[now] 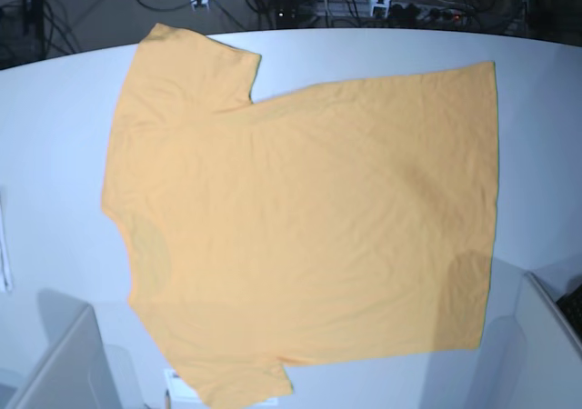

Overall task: Fold the T-shirt properly
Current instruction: 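Move the right gripper toward the shirt's shoulder corner nearest it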

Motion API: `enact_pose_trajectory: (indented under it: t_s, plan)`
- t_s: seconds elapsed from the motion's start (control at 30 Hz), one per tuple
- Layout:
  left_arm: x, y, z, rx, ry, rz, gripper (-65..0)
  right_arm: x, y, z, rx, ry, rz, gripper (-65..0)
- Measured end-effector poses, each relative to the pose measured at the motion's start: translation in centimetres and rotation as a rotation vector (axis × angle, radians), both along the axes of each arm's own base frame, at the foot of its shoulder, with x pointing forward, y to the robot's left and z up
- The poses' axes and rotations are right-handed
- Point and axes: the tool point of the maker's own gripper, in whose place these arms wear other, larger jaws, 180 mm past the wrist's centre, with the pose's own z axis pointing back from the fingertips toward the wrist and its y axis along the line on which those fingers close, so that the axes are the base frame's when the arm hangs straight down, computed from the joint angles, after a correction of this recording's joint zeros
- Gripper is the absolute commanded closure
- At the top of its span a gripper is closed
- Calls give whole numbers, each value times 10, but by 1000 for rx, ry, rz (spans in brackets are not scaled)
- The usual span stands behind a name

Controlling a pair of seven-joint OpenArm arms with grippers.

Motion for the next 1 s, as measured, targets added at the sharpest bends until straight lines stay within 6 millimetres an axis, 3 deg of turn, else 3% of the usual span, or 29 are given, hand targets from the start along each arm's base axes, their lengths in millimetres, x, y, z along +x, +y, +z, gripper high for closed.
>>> enact_pose_trajectory:
  t_s: [0.07,0.1,0.13,0.2,0.27,0.37,0.43,0.47,0.57,0.77,0.9,1.0]
  plan:
    - [-13,0,1,1,28,1,-127,14,-6,-2,-9,-36,1,0]
    - [-18,0,1,1,44,4,-212,16,-8,-2,-12,-41,1,0]
    - [-21,0,2,0,52,2,-299,15,-10,-2,-15,-38,1,0]
    - [-24,0,2,0,56,5,-410,5,-9,-1,-14,-18,1,0]
    - [-22,0,2,0,51,4,-378,-5,-6,0,-9,6,0,0]
    - [-13,0,1,0,27,3,-193,-6,-7,1,-10,7,1,0]
    - [-12,0,1,0,25,3,-20,2,-12,0,-18,-15,1,0]
    - [-12,0,1,0,25,2,0,7,-14,-1,-21,-28,2,0]
    - [-17,0,1,0,32,3,0,14,-21,-2,-32,-71,5,0]
    - [-41,0,5,0,54,1,0,-10,-34,2,-44,-50,10,0]
    - [-36,0,7,-3,2,-21,0,-9,-58,5,-82,-93,26,0]
    - [-33,6,11,3,-36,-28,0,-6,-58,9,-83,-137,34,0]
